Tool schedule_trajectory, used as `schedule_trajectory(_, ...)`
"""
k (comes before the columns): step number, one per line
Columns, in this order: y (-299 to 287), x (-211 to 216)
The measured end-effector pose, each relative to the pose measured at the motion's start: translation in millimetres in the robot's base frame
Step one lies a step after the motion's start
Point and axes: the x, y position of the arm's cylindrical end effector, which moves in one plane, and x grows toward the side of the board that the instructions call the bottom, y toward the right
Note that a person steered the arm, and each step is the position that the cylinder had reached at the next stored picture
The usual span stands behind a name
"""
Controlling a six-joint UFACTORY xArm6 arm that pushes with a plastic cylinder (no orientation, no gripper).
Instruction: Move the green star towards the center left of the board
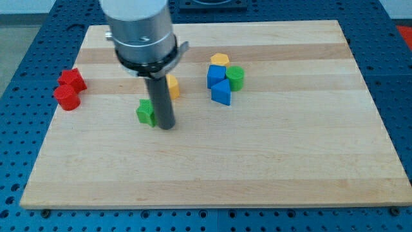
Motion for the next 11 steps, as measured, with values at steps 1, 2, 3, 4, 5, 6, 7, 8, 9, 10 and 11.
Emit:
schedule_trajectory(1,36,-15)
schedule_trajectory(2,13,-23)
schedule_trajectory(3,-46,-26)
schedule_trajectory(4,-112,-27)
schedule_trajectory(5,-142,-27)
schedule_trajectory(6,-119,-19)
schedule_trajectory(7,-112,3)
schedule_trajectory(8,-138,10)
schedule_trajectory(9,-169,6)
schedule_trajectory(10,-178,-6)
schedule_trajectory(11,-178,-12)
